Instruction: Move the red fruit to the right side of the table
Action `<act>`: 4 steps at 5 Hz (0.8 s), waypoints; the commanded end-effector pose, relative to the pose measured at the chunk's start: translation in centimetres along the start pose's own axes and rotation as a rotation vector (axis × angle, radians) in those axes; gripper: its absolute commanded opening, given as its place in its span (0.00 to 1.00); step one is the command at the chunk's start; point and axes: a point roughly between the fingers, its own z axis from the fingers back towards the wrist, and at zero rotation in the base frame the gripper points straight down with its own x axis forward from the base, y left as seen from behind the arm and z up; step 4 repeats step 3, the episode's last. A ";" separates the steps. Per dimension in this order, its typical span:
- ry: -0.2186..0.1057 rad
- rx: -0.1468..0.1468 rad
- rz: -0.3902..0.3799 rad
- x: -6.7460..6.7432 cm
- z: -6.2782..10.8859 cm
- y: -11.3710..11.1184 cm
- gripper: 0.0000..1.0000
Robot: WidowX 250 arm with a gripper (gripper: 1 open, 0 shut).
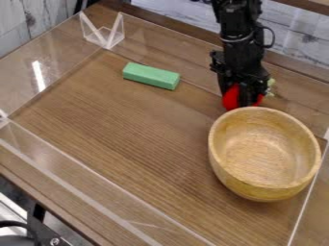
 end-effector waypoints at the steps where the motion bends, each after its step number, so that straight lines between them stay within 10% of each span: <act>1: -0.061 0.015 -0.030 0.7 1.5 0.8 0.00; 4: -0.071 0.011 -0.084 0.9 1.2 -0.1 0.00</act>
